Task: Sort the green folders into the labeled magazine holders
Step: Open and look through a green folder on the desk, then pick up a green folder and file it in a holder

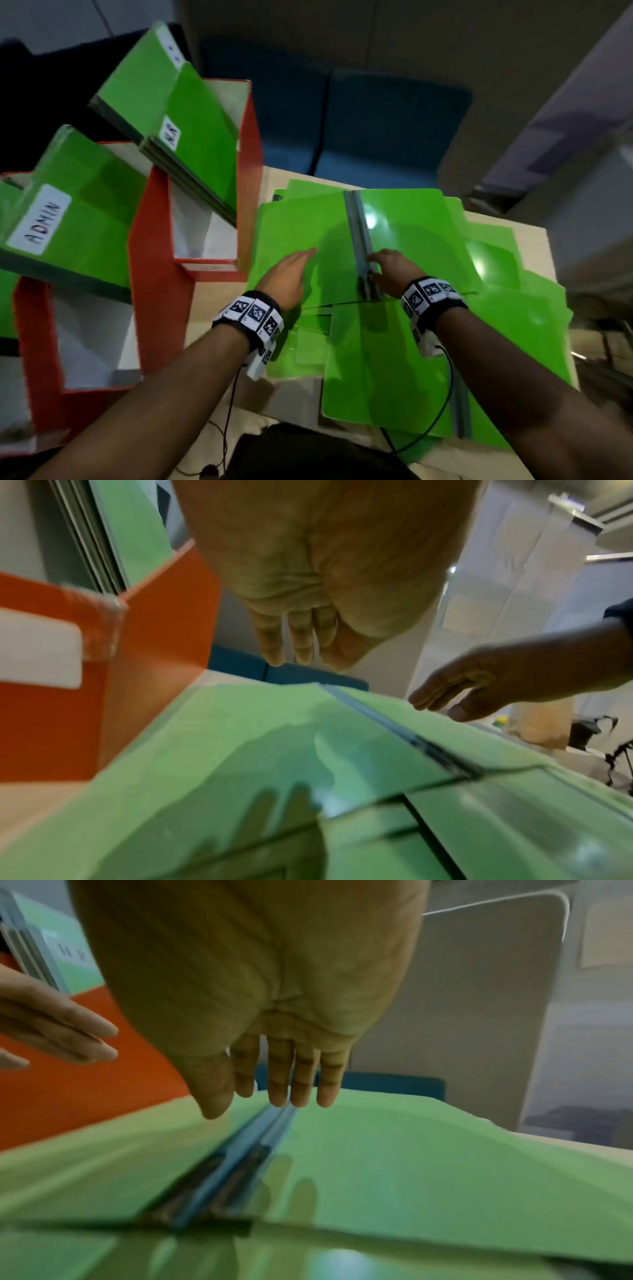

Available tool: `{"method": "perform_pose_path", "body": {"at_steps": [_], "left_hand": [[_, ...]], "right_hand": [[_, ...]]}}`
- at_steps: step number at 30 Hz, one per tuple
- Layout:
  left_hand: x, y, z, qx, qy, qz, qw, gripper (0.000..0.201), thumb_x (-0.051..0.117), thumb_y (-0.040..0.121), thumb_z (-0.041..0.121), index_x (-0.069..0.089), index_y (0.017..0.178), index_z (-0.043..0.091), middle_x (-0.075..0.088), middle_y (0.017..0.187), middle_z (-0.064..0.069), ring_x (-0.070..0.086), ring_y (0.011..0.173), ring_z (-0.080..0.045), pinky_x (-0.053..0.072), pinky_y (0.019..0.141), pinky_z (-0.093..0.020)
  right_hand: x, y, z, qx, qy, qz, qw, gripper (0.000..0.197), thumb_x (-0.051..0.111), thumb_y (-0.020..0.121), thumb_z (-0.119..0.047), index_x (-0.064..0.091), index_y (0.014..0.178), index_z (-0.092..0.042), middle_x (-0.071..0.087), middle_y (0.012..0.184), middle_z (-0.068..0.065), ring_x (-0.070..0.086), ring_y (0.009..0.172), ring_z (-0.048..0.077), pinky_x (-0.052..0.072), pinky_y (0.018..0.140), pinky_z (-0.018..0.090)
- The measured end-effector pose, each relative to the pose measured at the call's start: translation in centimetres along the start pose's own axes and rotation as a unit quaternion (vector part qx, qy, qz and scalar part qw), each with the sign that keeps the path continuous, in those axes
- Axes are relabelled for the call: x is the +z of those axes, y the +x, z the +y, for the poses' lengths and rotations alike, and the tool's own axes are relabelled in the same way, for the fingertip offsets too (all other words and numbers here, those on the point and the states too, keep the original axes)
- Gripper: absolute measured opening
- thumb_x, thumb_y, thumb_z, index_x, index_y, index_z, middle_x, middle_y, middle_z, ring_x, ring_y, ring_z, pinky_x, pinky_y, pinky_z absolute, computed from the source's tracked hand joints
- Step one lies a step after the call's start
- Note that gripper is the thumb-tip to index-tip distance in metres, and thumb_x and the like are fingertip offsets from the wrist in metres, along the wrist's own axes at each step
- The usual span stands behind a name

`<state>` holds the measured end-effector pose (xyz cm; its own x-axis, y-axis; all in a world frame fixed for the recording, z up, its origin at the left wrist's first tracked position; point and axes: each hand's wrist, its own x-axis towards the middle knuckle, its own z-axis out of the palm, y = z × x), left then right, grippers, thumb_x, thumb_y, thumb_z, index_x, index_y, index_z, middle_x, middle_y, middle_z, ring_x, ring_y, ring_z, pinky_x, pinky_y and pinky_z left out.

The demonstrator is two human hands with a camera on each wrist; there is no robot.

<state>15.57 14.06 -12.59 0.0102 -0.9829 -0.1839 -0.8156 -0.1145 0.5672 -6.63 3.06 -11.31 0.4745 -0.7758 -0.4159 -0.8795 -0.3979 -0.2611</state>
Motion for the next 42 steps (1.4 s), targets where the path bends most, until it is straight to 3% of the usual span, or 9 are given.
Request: {"method": "perform_pose_path", "body": {"at_steps": [6, 9, 15, 19, 23, 30, 35, 39, 42], "left_hand": [[5.2, 1.0, 0.4, -0.002, 0.065, -0.086, 0.994, 0.072, 0.066, 0.089, 0.015, 0.029, 0.150, 0.021, 0.026, 0.157, 0.000, 0.023, 0.145, -0.021, 0.019, 0.118, -0.032], [6.3, 1.1, 0.6, -0.034, 0.119, -0.121, 0.985, 0.088, 0.072, 0.083, 0.023, 0.018, 0.153, 0.023, 0.011, 0.161, -0.002, 0.007, 0.149, -0.022, 0.016, 0.120, -0.044], [6.8, 0.4, 2.2, -0.058, 0.181, -0.217, 0.958, 0.094, 0.060, 0.089, 0.011, -0.007, 0.153, 0.026, -0.015, 0.160, -0.006, -0.007, 0.148, -0.029, 0.014, 0.116, -0.058], [6.1, 0.7, 3.9, -0.022, 0.180, -0.230, 0.956, 0.098, 0.059, 0.083, -0.002, -0.002, 0.153, 0.029, -0.009, 0.160, -0.005, -0.001, 0.147, -0.034, 0.022, 0.115, -0.058], [3.9, 0.4, 5.9, -0.009, 0.182, -0.210, 0.961, 0.089, 0.061, 0.085, 0.006, 0.009, 0.154, 0.026, 0.005, 0.161, -0.007, 0.014, 0.146, -0.035, 0.029, 0.115, -0.048], [-3.1, 1.0, 7.1, 0.065, 0.249, -0.175, 0.950, 0.074, 0.058, 0.082, 0.007, 0.033, 0.147, 0.029, 0.032, 0.155, 0.001, 0.043, 0.133, -0.023, 0.039, 0.109, -0.043], [-7.7, 1.8, 7.3, 0.119, 0.190, -0.102, 0.969, 0.065, 0.048, 0.084, -0.011, 0.053, 0.132, 0.032, 0.051, 0.140, 0.008, 0.052, 0.123, -0.014, 0.042, 0.102, -0.029], [-11.5, 1.4, 9.0, 0.163, 0.177, -0.057, 0.969, 0.028, 0.062, 0.091, 0.024, 0.063, 0.118, 0.034, 0.062, 0.120, 0.012, 0.056, 0.106, -0.007, 0.047, 0.093, -0.030], [-13.9, 0.9, 10.3, 0.181, 0.186, -0.031, 0.965, 0.024, 0.062, 0.088, 0.045, 0.067, 0.109, 0.035, 0.067, 0.109, 0.013, 0.061, 0.098, -0.008, 0.051, 0.083, -0.034]], "right_hand": [[2.9, -3.0, 4.6, -0.013, -0.036, -0.066, 0.997, 0.061, 0.058, 0.091, -0.013, 0.035, 0.145, -0.028, 0.025, 0.156, 0.001, 0.044, 0.131, 0.027, 0.046, 0.101, 0.041], [3.8, -4.4, 6.0, -0.031, -0.072, -0.049, 0.996, 0.060, 0.051, 0.094, -0.016, 0.028, 0.149, -0.027, 0.016, 0.160, -0.006, 0.037, 0.138, 0.020, 0.044, 0.100, 0.038], [5.7, -5.8, 6.9, -0.028, -0.130, -0.025, 0.991, 0.086, 0.057, 0.088, -0.049, 0.005, 0.152, -0.025, 0.037, 0.149, 0.004, 0.040, 0.133, 0.026, 0.029, 0.113, 0.047], [5.8, -6.0, 6.8, -0.061, -0.161, 0.003, 0.985, 0.087, 0.053, 0.083, -0.066, 0.016, 0.149, -0.024, 0.034, 0.149, 0.007, 0.036, 0.135, 0.027, 0.027, 0.114, 0.050], [5.2, -6.0, 6.5, -0.110, -0.117, 0.032, 0.987, 0.083, 0.047, 0.090, -0.060, 0.013, 0.152, -0.017, 0.019, 0.158, 0.004, 0.022, 0.144, 0.021, 0.016, 0.119, 0.044], [1.5, -6.1, 7.1, -0.174, -0.074, 0.081, 0.979, 0.048, 0.050, 0.098, -0.024, 0.039, 0.145, -0.025, 0.041, 0.150, -0.002, 0.048, 0.130, 0.021, 0.039, 0.107, 0.037], [-2.7, -6.9, 7.0, -0.198, -0.010, 0.130, 0.971, 0.039, 0.063, 0.091, -0.023, 0.059, 0.130, -0.022, 0.058, 0.134, 0.000, 0.062, 0.112, 0.024, 0.051, 0.090, 0.038], [-5.9, -8.5, 6.2, -0.232, 0.019, 0.161, 0.959, 0.045, 0.057, 0.085, -0.049, 0.066, 0.121, -0.024, 0.067, 0.118, -0.002, 0.067, 0.096, 0.022, 0.050, 0.078, 0.030], [-8.0, -10.3, 5.3, -0.274, 0.019, 0.212, 0.938, 0.056, 0.040, 0.086, -0.067, 0.070, 0.113, -0.027, 0.072, 0.102, -0.003, 0.069, 0.079, 0.019, 0.046, 0.066, 0.024]]}}
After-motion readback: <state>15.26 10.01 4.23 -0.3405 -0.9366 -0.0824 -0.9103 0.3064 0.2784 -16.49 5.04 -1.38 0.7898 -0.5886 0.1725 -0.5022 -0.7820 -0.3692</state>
